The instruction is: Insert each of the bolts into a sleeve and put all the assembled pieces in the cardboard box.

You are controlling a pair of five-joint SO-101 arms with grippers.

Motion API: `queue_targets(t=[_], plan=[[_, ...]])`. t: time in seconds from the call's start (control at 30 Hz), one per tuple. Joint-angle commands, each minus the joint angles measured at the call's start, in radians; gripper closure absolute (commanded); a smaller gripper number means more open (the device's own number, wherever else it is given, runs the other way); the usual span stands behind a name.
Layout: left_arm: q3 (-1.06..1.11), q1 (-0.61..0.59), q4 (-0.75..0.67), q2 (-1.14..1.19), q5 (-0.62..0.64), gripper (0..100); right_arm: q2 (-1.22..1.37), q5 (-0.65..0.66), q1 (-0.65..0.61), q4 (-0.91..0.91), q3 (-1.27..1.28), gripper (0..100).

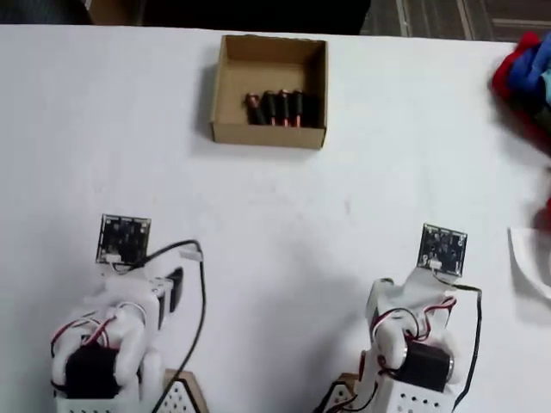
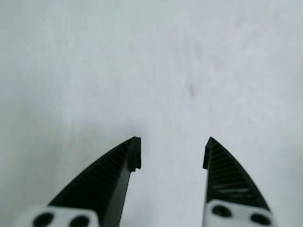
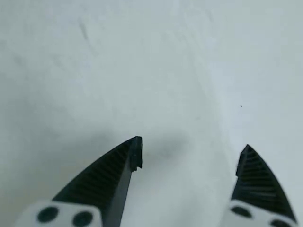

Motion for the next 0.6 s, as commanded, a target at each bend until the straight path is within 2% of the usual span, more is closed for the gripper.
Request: queue_targets(t=[0.0, 0.07, 0.13, 0.27, 0.47, 0.57], plan=[[0.116, -0.002, -0.104, -0.006, 0.002, 77, -0.005, -0.005, 0.004, -0.090, 0.106, 69.3], [0.234, -0.009, -0.199, -0.006, -0.005, 77, 0.005, -0.005, -0.002, -0.133, 0.207, 69.2], [0.341, -0.009, -0.267, -0.006, -0.005, 77, 0.008, -0.006, -0.030, -0.133, 0.198, 69.3], [0.346, -0.002, -0.222, -0.006, -0.005, 77, 0.001, -0.006, -0.101, -0.128, 0.196, 69.3], [0.348, -0.011, -0.198, -0.005, -0.006, 77, 0.007, -0.011, -0.440, -0.131, 0.196, 69.3], [0.348, -0.003, -0.198, -0.003, -0.069, 77, 0.007, -0.011, -0.536, -0.131, 0.196, 69.3]])
